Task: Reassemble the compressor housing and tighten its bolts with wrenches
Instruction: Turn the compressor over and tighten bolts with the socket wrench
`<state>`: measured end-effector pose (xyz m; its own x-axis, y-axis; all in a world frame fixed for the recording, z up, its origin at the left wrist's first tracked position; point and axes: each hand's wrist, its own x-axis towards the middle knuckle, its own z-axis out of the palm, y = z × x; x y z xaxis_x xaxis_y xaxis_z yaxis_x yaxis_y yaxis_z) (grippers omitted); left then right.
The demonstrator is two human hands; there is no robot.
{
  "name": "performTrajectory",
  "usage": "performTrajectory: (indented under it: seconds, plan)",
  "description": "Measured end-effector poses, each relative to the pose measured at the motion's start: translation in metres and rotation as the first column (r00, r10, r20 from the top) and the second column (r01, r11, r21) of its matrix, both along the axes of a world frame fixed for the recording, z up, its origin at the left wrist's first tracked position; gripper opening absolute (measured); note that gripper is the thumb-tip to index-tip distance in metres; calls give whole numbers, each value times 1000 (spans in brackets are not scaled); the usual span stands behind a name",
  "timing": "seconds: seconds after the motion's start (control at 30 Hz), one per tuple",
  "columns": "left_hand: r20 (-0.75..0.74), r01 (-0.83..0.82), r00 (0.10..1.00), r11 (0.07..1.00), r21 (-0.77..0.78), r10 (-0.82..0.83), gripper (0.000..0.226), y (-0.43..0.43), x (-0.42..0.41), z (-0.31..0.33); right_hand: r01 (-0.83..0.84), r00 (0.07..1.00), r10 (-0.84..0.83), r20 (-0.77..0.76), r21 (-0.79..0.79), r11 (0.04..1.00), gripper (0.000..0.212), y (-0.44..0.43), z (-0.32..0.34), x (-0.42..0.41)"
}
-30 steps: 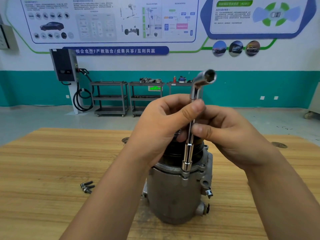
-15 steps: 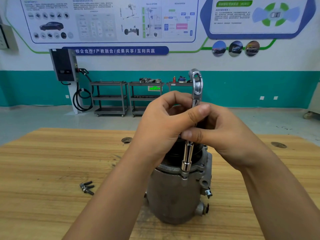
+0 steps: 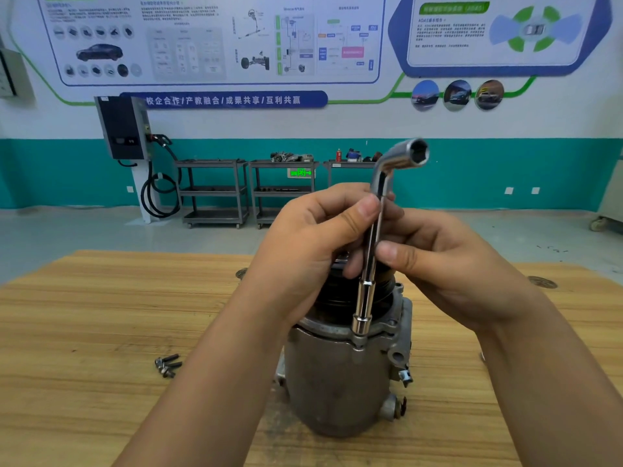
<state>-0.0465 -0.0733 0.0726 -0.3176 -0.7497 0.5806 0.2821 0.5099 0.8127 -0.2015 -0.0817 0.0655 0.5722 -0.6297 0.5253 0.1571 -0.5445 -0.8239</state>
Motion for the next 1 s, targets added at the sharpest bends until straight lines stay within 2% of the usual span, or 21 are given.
performTrajectory:
  seconds: [0.2, 0.33, 0.5, 0.6, 0.73, 0.93, 1.0]
  plan:
    - [-28, -9, 1000, 1000, 27, 10, 16, 1, -1, 0, 19, 999, -20, 34, 20, 1000, 19, -3, -1, 1]
    - [-5, -57, 998, 998, 18, 57, 9, 3, -3, 0, 64, 997, -63, 50, -3, 998, 26, -3, -2, 3]
    - [-49, -72, 996, 997, 6, 73, 7, 2, -7, -1, 137, 990, -136, 37, -28, 990, 20, -4, -2, 4]
    - [-83, -117, 990, 993, -1, 117, 14, 2, -9, -1, 198, 980, -199, -3, -57, 978, 30, -3, -2, 6]
    - [-79, -161, 984, 987, -8, 160, 4, 1, -9, -1, 256, 965, -260, -40, -84, 963, 44, -1, 0, 7]
    - [6, -142, 990, 989, -35, 142, 18, 0, -7, -2, 208, 978, -209, -11, -56, 976, 26, 0, -1, 7]
    - [19, -153, 988, 987, -50, 154, 20, 1, -8, -3, 148, 987, -152, -49, -74, 986, 15, -1, -1, 5]
